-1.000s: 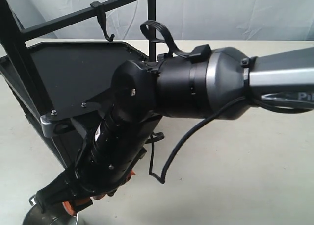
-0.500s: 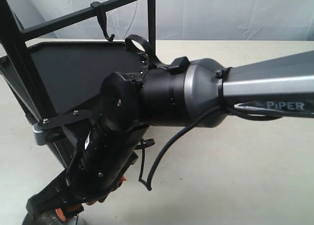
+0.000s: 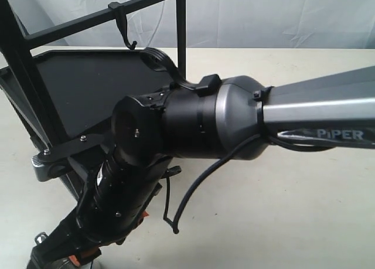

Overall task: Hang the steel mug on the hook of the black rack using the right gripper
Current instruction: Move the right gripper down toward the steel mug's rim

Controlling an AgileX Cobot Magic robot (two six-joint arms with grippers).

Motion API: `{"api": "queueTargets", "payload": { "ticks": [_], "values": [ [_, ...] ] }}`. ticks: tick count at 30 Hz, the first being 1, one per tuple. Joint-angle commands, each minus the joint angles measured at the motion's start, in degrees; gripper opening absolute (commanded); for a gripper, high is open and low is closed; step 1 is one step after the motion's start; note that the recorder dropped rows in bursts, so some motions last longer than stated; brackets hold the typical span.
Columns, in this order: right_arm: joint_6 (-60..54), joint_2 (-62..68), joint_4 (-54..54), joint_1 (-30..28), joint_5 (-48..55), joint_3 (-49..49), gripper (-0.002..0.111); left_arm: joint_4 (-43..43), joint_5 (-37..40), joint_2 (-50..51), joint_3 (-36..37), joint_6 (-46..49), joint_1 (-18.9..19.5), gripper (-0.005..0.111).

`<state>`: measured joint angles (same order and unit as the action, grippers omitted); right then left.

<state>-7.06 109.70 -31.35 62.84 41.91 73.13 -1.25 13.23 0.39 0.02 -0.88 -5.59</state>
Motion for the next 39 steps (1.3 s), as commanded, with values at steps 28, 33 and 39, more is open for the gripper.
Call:
{"api": "queueTargets", "payload": {
  "ticks": [28,33,39],
  "values": [
    [0.15,3.91,0.39,0.04,-1.32,0.34,0.047,-0.68,-0.45,-0.39,-0.02,-0.08,-0.22,0.001],
    [0.15,3.91,0.23,0.04,-1.68,0.34,0.045,-0.68,-0.45,-0.39,-0.02,-0.08,-0.22,0.001],
    [0.00,3.91,-0.19,0.04,-1.68,0.34,0.000,-0.90,-0.57,-0.39,-0.02,-0.08,-0.22,0.001]
  ]
}}
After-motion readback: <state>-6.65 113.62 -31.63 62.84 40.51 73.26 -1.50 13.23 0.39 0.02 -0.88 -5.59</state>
